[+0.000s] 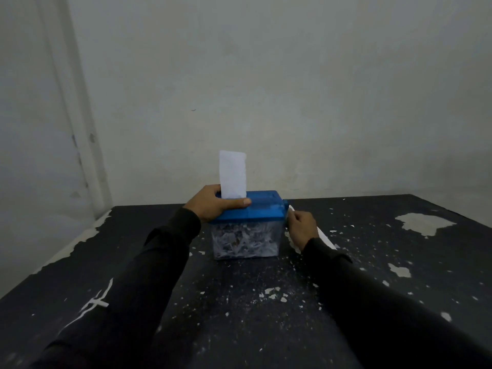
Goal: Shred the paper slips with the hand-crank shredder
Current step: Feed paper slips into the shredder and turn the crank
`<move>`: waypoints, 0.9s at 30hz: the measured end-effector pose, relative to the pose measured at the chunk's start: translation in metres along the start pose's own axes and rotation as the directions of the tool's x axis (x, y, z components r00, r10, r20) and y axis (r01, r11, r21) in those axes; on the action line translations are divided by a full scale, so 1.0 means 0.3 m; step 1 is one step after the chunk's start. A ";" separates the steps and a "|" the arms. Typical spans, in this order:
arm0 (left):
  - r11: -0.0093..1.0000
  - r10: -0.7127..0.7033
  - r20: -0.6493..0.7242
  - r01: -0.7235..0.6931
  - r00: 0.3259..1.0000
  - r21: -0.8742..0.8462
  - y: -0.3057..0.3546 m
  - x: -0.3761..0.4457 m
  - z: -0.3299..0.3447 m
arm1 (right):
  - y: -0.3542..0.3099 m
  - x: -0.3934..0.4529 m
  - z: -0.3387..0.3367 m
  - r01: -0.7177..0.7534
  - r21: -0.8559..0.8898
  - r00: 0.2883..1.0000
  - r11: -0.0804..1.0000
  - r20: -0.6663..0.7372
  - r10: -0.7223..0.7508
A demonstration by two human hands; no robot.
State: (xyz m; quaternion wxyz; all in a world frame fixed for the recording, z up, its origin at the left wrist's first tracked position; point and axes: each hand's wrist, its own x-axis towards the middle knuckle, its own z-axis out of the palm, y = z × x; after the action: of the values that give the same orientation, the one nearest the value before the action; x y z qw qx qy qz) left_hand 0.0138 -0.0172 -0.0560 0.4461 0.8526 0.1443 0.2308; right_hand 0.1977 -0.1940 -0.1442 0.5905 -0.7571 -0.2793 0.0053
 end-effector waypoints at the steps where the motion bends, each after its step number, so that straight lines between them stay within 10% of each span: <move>1: 1.000 -0.009 0.002 0.009 1.000 0.004 -0.001 0.000 -0.001 | 0.006 -0.032 -0.007 -0.001 -0.034 1.000 0.999 -0.001 0.001; 12: 0.998 -0.040 0.055 0.037 0.998 0.049 0.012 0.017 -0.012 | -0.142 -0.155 -0.092 0.264 0.247 0.964 0.932 -0.069 -0.255; 27: 0.999 -0.030 0.054 0.027 0.998 0.043 0.013 0.008 -0.007 | -0.113 0.165 -0.006 0.067 0.045 0.996 0.997 -0.066 -0.064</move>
State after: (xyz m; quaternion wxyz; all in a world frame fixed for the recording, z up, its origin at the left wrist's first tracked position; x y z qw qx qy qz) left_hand 0.0149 -0.0169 -0.0511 0.4351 0.8656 0.1490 0.1979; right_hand 0.2259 -0.1694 -0.0972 0.6168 -0.7332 -0.2844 -0.0320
